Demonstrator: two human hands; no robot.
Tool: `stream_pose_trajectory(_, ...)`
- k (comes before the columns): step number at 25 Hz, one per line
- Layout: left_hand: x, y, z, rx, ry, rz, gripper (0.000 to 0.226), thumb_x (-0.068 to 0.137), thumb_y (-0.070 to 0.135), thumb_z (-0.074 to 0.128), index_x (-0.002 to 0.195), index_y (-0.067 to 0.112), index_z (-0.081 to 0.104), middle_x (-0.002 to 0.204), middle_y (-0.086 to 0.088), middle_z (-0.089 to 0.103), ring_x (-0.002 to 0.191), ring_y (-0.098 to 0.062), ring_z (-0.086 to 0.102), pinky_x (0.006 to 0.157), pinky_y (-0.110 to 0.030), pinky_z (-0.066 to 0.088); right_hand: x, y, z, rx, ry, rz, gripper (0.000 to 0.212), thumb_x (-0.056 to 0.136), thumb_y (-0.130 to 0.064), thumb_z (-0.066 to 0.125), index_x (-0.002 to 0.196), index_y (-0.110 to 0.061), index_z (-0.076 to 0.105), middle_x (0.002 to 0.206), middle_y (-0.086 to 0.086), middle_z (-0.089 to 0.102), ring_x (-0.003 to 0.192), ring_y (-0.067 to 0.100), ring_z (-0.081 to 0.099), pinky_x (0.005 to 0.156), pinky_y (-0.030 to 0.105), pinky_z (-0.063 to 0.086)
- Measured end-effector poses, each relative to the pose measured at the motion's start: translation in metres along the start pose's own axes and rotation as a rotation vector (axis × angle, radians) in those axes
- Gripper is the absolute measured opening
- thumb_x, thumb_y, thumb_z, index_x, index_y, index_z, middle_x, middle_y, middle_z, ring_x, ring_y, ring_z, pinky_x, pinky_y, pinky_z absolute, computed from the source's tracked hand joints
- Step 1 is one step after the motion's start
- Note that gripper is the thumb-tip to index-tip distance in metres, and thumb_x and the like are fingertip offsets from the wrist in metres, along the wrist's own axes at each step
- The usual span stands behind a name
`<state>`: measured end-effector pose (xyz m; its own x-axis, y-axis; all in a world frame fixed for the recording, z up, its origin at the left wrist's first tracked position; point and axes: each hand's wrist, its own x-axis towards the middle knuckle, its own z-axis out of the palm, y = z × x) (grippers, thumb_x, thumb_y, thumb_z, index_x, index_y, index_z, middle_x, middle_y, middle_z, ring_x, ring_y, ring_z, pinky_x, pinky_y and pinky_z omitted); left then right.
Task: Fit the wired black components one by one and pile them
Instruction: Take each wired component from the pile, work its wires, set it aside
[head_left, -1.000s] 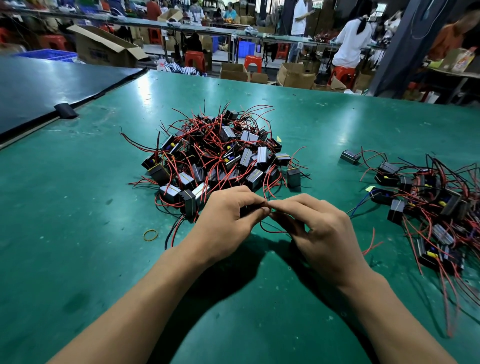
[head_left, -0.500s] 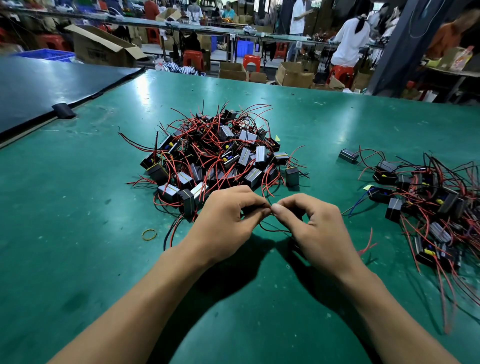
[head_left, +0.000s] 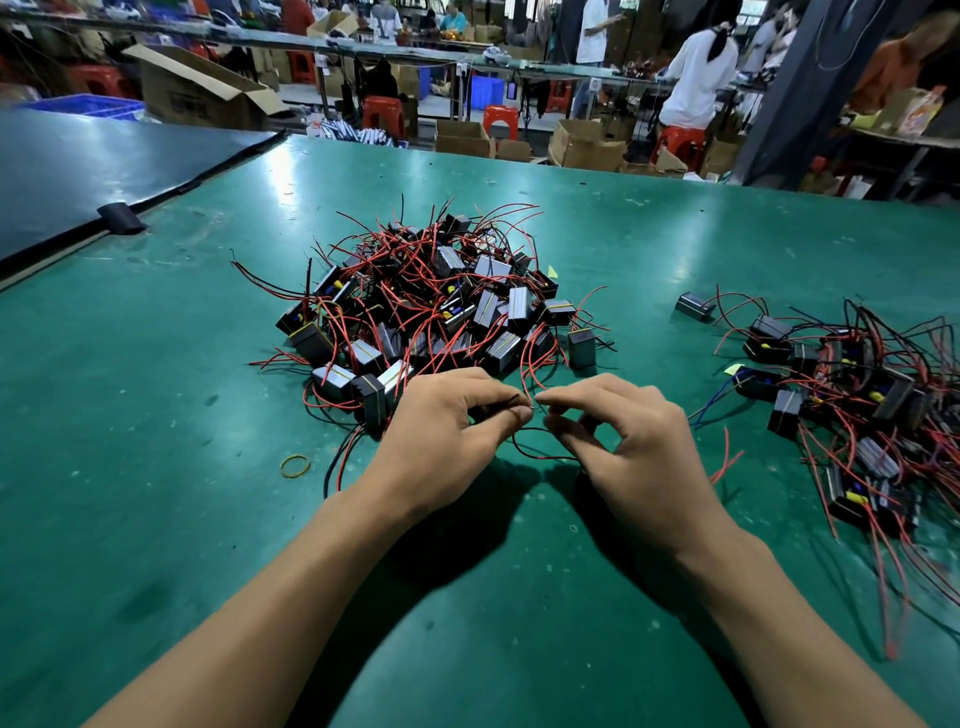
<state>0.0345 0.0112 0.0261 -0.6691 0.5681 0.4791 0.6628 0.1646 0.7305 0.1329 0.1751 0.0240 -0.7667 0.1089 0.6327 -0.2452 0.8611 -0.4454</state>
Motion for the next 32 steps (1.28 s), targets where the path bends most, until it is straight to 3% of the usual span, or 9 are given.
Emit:
stream_pose_trajectory(3,0.001,0.001,-0.001,-0.042,-0.074,-0.047,0.006,0.086,0.014,0.073,0.088,0.013,0.079,0.075,0.001,0.065,0.066,-0.008,0.056,0.063,-0.023,0.046,-0.003,0.003,0.003,-0.159,0.048,-0.141,0.010,0.090,-0.027,0.069,0.096,-0.023,0.077,0.093,-0.010,0.073,0.076,0.013,0.066,0.071,0.037,0.043)
stream_pose_trajectory(7,0.001,0.000,-0.002,-0.039,-0.081,-0.043,0.006,0.085,0.015,0.074,0.088,0.016,0.080,0.074,0.001,0.065,0.064,-0.003,0.053,0.062,-0.016,0.041,-0.002,0.002,0.001,-0.161,0.039,-0.117,0.009,0.091,-0.031,0.071,0.091,-0.023,0.075,0.085,-0.011,0.070,0.070,0.012,0.061,0.070,0.037,0.042)
stream_pose_trajectory(11,0.000,0.002,0.000,0.036,-0.020,0.084,0.007,0.086,0.015,0.074,0.090,0.011,0.079,0.075,0.003,0.067,0.065,-0.007,0.059,0.062,-0.023,0.048,0.000,-0.010,0.007,0.272,-0.004,0.332,0.015,0.090,-0.019,0.073,0.075,-0.020,0.070,0.064,-0.016,0.062,0.058,0.001,0.052,0.063,0.022,0.043)
stream_pose_trajectory(14,-0.001,0.004,0.002,0.084,-0.003,0.132,0.007,0.086,0.015,0.074,0.089,0.012,0.079,0.074,0.005,0.066,0.065,-0.005,0.057,0.062,-0.024,0.048,0.003,-0.008,0.008,0.479,-0.062,0.618,0.019,0.090,-0.021,0.071,0.071,-0.017,0.069,0.055,-0.013,0.056,0.048,0.000,0.042,0.054,0.023,0.035)
stream_pose_trajectory(17,-0.001,0.005,0.002,0.013,0.018,0.039,0.006,0.085,0.012,0.073,0.088,0.010,0.079,0.074,0.006,0.065,0.065,-0.004,0.058,0.063,-0.018,0.045,0.001,-0.010,0.005,0.333,-0.024,0.403,0.006,0.086,-0.020,0.077,0.081,-0.022,0.074,0.067,-0.015,0.066,0.055,0.000,0.053,0.060,0.015,0.041)
stream_pose_trajectory(20,-0.001,0.006,-0.001,-0.084,-0.009,-0.086,0.006,0.086,0.011,0.073,0.087,0.009,0.078,0.073,0.005,0.066,0.064,-0.002,0.056,0.063,-0.020,0.046,-0.004,-0.006,0.005,-0.060,0.034,0.020,0.019,0.084,-0.023,0.080,0.102,-0.022,0.075,0.089,-0.011,0.070,0.066,0.013,0.061,0.073,0.034,0.048)
stream_pose_trajectory(23,-0.001,0.009,-0.004,-0.121,-0.089,-0.137,0.007,0.086,0.013,0.073,0.086,0.008,0.078,0.072,0.000,0.065,0.065,-0.012,0.057,0.066,-0.031,0.048,-0.005,0.001,0.003,-0.183,0.108,-0.122,0.014,0.088,-0.026,0.075,0.102,-0.021,0.076,0.093,-0.008,0.070,0.067,0.019,0.062,0.069,0.039,0.047)
stream_pose_trajectory(28,0.000,0.008,-0.011,-0.149,-0.191,-0.192,0.007,0.087,0.015,0.072,0.086,0.012,0.078,0.077,-0.012,0.069,0.067,-0.015,0.055,0.068,-0.036,0.049,-0.006,0.004,0.002,-0.219,0.094,-0.195,0.018,0.096,-0.034,0.063,0.095,-0.021,0.076,0.090,-0.007,0.072,0.071,0.021,0.065,0.065,0.040,0.047)
stream_pose_trajectory(32,0.000,0.005,-0.011,-0.115,-0.168,-0.147,0.008,0.086,0.017,0.073,0.087,0.011,0.078,0.073,-0.008,0.067,0.065,-0.011,0.055,0.063,-0.030,0.047,-0.003,-0.003,0.003,-0.187,0.016,-0.044,0.013,0.092,-0.037,0.066,0.089,-0.026,0.072,0.083,-0.013,0.066,0.073,0.010,0.059,0.072,0.037,0.041)
